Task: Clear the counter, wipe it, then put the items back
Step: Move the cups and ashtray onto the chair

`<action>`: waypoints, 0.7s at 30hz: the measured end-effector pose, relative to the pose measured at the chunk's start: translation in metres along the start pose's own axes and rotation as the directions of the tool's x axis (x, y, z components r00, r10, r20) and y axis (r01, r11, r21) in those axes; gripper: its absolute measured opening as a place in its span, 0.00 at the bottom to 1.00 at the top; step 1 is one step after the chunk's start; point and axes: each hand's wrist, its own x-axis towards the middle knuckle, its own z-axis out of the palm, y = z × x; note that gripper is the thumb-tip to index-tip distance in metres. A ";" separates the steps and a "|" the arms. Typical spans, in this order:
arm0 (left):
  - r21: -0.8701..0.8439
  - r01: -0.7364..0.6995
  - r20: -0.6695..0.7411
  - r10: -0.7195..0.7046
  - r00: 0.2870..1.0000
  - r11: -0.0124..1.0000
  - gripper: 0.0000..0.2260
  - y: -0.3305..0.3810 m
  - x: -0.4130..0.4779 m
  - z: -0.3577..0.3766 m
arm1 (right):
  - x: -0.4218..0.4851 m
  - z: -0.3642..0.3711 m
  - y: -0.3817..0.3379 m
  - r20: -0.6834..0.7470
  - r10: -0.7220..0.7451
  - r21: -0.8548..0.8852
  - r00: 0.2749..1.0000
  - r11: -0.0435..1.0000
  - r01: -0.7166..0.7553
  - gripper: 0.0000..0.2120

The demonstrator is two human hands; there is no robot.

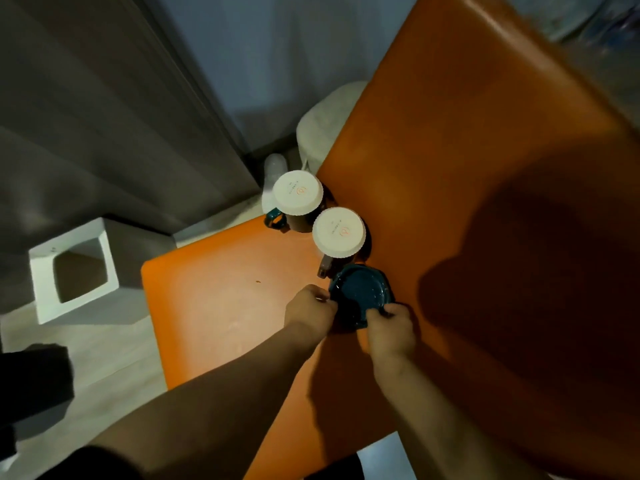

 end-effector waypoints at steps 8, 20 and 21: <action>0.535 -0.193 -0.022 0.242 0.970 0.822 0.12 -0.003 -0.063 -0.086 | -0.086 0.004 -0.041 0.307 -0.266 -0.370 0.914 0.851 0.372 0.11; 0.386 -0.052 -0.433 0.230 0.871 0.921 0.10 -0.143 -0.180 -0.310 | -0.307 0.163 -0.048 0.639 -0.478 -0.494 0.603 0.346 0.798 0.12; 0.363 -0.033 -0.469 0.213 0.857 0.931 0.10 -0.165 -0.191 -0.332 | -0.331 0.183 -0.042 0.670 -0.482 -0.474 0.564 0.307 0.825 0.12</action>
